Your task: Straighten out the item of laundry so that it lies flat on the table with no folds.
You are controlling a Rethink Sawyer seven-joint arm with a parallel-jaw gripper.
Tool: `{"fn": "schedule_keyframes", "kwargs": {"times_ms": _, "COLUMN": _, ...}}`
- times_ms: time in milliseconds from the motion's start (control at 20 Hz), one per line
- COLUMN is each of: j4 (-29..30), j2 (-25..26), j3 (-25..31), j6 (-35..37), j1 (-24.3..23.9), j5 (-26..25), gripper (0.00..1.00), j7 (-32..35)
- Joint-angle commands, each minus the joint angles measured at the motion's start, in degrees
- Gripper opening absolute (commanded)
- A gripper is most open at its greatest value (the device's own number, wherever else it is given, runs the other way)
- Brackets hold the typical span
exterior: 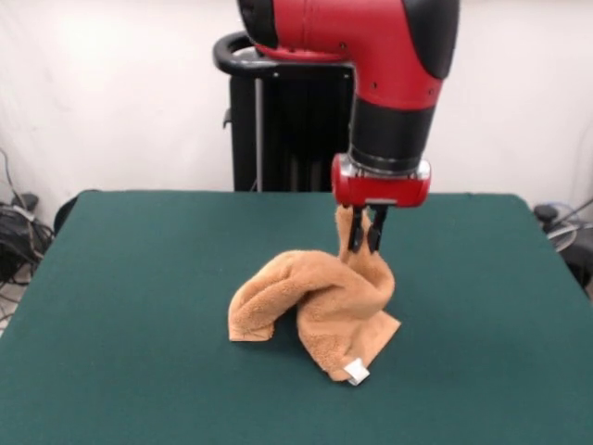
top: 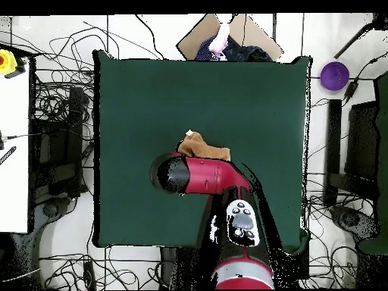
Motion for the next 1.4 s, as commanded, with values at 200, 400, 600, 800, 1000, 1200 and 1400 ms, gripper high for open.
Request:
{"fn": "schedule_keyframes", "kwargs": {"times_ms": 200, "j4": 2.35, "j2": -6.07, "j3": 4.37, "j6": 8.11, "j1": -0.50, "j5": 2.43, "gripper": 0.00, "j7": 6.18}}
{"fn": "schedule_keyframes", "kwargs": {"times_ms": 400, "j4": 3.11, "j2": -7.45, "j3": 4.76, "j6": 8.43, "j1": -0.91, "j5": 2.54, "gripper": 0.00, "j7": 5.80}}
{"fn": "schedule_keyframes", "kwargs": {"times_ms": 600, "j4": 3.92, "j2": -9.29, "j3": 4.72, "j6": 9.24, "j1": -1.08, "j5": 2.85, "gripper": 0.00, "j7": 5.65}}
{"fn": "schedule_keyframes", "kwargs": {"times_ms": 800, "j4": 6.12, "j2": -12.20, "j3": 4.89, "j6": 9.71, "j1": -1.55, "j5": 3.81, "gripper": 0.00, "j7": 5.73}}
{"fn": "schedule_keyframes", "kwargs": {"times_ms": 1000, "j4": 9.10, "j2": -15.87, "j3": 5.46, "j6": 9.27, "j1": -4.02, "j5": 4.29, "gripper": 0.00, "j7": 3.56}}
{"fn": "schedule_keyframes", "kwargs": {"times_ms": 1200, "j4": 9.98, "j2": -20.12, "j3": 6.04, "j6": 14.15, "j1": -7.17, "j5": 4.83, "gripper": 0.00, "j7": -0.57}}
{"fn": "schedule_keyframes", "kwargs": {"times_ms": 1400, "j4": 9.45, "j2": -23.14, "j3": 6.43, "j6": 18.52, "j1": -9.17, "j5": 4.45, "gripper": 0.00, "j7": -3.26}}
